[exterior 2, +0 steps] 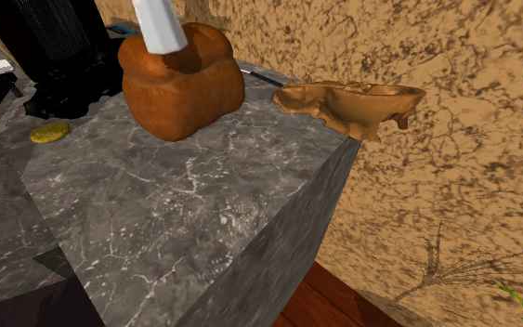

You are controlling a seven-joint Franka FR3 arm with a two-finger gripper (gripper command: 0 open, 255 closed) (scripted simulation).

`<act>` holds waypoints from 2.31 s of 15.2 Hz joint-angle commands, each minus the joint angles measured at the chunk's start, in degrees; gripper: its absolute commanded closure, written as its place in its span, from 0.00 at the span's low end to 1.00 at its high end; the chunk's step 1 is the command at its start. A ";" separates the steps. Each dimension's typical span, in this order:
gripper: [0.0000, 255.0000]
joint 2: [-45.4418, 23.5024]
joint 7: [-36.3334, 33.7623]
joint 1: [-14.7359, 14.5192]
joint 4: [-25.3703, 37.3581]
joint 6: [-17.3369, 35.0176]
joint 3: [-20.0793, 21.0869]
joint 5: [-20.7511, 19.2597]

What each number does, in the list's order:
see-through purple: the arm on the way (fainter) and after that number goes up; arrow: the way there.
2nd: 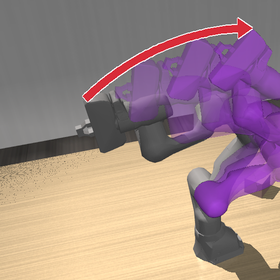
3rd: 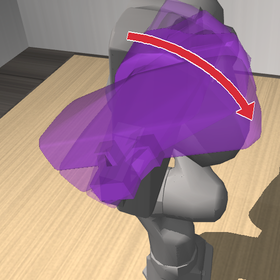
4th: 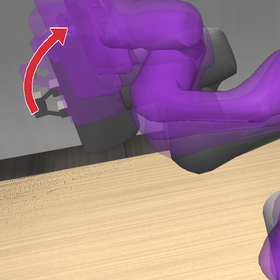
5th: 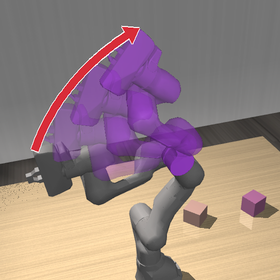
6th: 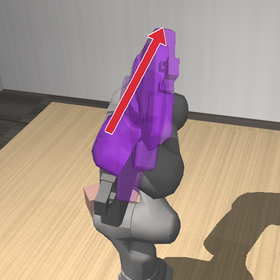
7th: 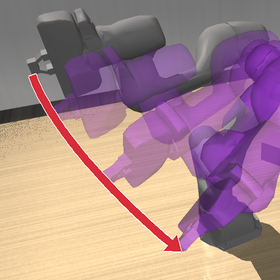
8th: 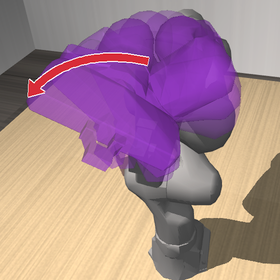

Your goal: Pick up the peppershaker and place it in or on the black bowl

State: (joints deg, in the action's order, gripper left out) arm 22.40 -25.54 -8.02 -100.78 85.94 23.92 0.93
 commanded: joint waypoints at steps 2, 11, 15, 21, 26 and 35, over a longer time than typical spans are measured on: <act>1.00 -0.41 -4.65 -1.13 1.29 -1.03 3.45 0.61; 1.00 -6.96 -19.53 -3.50 11.11 -5.51 15.62 -0.60; 1.00 -13.14 -27.81 -4.71 17.77 -8.03 22.93 -4.01; 1.00 -30.27 -44.13 -13.53 32.37 -15.04 35.01 -18.18; 1.00 -47.64 -53.31 -37.73 54.12 -26.31 33.46 -35.21; 1.00 -43.24 -55.71 -29.29 39.61 -16.63 35.82 -29.34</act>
State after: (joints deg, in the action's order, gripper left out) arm -21.30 -81.08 -38.21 -59.65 68.21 59.49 -29.00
